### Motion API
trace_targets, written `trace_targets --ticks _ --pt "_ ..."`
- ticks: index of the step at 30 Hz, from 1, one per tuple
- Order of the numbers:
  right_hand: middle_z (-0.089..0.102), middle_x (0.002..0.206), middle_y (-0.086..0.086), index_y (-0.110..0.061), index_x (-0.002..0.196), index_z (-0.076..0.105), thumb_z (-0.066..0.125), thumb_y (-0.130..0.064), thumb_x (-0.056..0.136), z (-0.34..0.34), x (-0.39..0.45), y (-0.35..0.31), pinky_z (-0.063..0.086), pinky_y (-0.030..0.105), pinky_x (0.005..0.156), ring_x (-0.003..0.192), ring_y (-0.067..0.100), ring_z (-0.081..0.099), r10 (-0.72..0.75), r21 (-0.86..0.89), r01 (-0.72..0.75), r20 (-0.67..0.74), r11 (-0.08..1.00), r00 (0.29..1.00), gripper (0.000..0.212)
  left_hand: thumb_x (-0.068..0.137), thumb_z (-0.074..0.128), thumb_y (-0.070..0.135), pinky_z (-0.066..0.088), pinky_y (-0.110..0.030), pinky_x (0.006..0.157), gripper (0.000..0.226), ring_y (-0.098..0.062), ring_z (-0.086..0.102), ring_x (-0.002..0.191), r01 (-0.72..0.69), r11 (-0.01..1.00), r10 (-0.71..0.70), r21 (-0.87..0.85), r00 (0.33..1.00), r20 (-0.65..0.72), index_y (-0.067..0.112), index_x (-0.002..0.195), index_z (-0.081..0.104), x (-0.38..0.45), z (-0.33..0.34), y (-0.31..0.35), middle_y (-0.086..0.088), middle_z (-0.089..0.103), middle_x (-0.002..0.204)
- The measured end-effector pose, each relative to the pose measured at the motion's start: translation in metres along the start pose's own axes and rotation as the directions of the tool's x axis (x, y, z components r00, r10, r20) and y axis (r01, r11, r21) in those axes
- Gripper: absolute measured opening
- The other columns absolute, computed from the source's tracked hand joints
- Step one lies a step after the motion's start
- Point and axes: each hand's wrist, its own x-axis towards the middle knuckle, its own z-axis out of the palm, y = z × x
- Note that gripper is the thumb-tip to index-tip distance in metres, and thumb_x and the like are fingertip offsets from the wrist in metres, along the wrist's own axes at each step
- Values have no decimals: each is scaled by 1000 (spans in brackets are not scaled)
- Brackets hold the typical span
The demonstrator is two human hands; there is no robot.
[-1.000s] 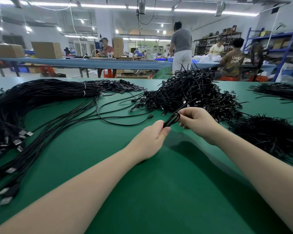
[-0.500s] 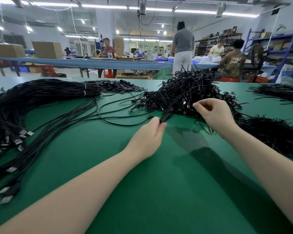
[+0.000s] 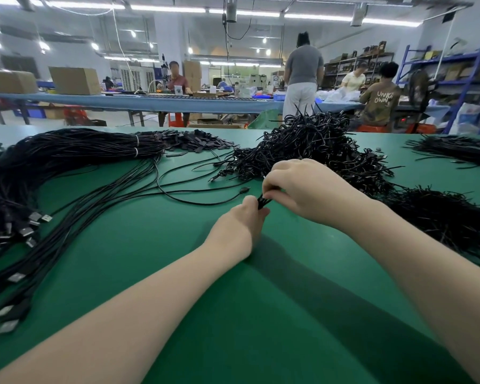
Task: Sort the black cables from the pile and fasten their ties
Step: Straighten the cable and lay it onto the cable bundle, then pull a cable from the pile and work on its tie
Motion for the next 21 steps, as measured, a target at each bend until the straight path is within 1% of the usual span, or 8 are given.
trace_targets --ticks 3,6,9,12,14,16,19,21 --pt "59 101 -8 -25 100 65 50 -34 96 -3 1 -3 36 31 79 98 16 55 -35 -67 35 -8 997 999 18 103 28 39 35 -33 67 23 -33 61 95 -5 979 0 204 1000 26 18 95 32 0 3 6 -10 62 99" --pt "61 99 -12 -29 96 66 54 -37 94 -5 1 -2 33 29 77 97 12 56 -4 -97 5 7 995 1000 15 103 26 40 33 -32 66 25 -31 64 90 -111 916 121 385 993 -2 18 96 35 -5 3 4 -7 65 101" --pt "63 80 -16 -29 84 68 67 -39 85 -14 0 11 45 18 72 75 -2 58 144 114 -161 146 980 979 11 103 27 40 26 -32 65 31 -30 62 88 -294 779 369 555 929 -27 15 108 44 -8 0 2 -4 64 100" --pt "66 62 -12 -27 73 71 74 -40 78 -24 -10 32 42 7 55 55 -7 56 214 390 -351 351 851 911 14 103 28 37 25 -33 66 25 -30 59 84 -471 711 545 522 838 14 17 101 44 -12 -5 4 -3 63 95" --pt "68 64 -11 -27 71 73 73 -45 74 -21 -22 41 43 12 53 55 -2 57 241 532 -504 487 680 839 18 102 31 33 25 -34 65 20 -31 57 80 -559 724 609 405 793 7 17 93 39 -15 -8 7 -3 62 89" --pt "64 64 -7 -25 66 72 70 -38 74 -8 -31 45 42 18 55 58 4 56 221 674 -616 582 407 782 16 101 36 29 23 -34 62 20 -33 53 73 -608 760 632 230 774 -45 13 91 42 -18 -9 10 -5 58 81" --pt "67 69 -4 -19 73 66 65 -22 78 15 -31 34 48 19 58 65 8 64 199 793 -609 599 -11 776 5 101 34 33 28 -37 56 26 -22 50 64 -515 852 496 -94 851 -170 11 92 47 -22 -8 14 4 51 72" --pt "70 73 -5 -17 76 60 65 -27 73 26 -23 21 52 20 58 69 9 68 233 815 -546 579 -194 782 11 103 35 32 30 -30 55 24 -6 46 60 -379 877 314 -295 917 -245 19 85 44 -18 -6 12 11 48 68"
